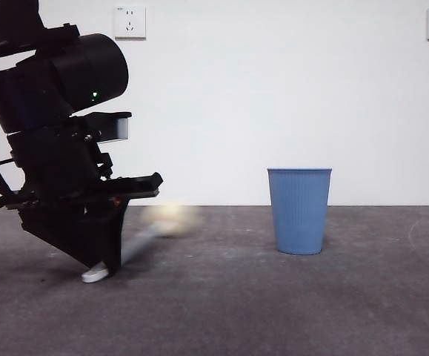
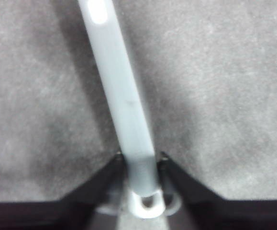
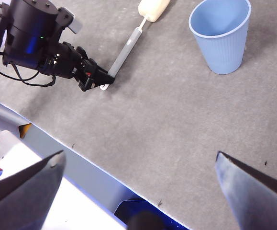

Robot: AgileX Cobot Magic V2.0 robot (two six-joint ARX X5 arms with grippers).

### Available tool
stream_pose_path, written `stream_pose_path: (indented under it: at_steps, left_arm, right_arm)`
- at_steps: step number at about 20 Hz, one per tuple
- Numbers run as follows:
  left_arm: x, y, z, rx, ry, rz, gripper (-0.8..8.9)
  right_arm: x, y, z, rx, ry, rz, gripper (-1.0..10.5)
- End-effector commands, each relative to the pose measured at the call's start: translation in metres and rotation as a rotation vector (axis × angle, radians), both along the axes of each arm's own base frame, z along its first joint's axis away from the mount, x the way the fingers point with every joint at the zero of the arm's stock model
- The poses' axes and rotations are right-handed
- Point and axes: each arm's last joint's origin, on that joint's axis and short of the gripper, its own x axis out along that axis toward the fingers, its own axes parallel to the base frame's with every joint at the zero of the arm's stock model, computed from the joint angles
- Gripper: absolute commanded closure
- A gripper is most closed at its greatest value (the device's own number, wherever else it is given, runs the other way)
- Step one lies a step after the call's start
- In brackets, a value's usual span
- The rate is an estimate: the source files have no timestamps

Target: Pick up the cup brush,pick up the cup,insert the brush into the cup,clean the cup,put the cup brush back,put the cup back to the fixed position on the table

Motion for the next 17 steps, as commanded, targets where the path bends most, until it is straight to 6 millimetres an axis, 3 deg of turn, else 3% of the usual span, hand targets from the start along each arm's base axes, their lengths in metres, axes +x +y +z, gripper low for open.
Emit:
stream_pose_path:
  at_steps: [1, 8, 12, 17]
  left_arm:
    - [-0.001, -0.002, -0.002, 0.000, 0.016, 0.004, 8.19]
    - [-0.003, 0.002, 0.007, -0.005, 0.008, 0.012, 8.19]
    - [-0.013, 0.009, 0.039, -0.031, -0.089, -0.025, 8.19]
    - [-0.042, 0.027, 0.085, -0.049, -0.182, -0.072, 8.19]
  right_arm:
    - [0.000, 0.000, 0.001, 0.010, 0.001, -0.003, 3.5]
    - [0.001, 0.000, 0.001, 0.024, 0.022, -0.020, 3.5]
    - [0.009, 0.002, -0.001, 0.031, 0.052, -0.022, 3.5]
    - [0.035, 0.010, -0.006, 0.038, 0.035, -0.001, 3.5]
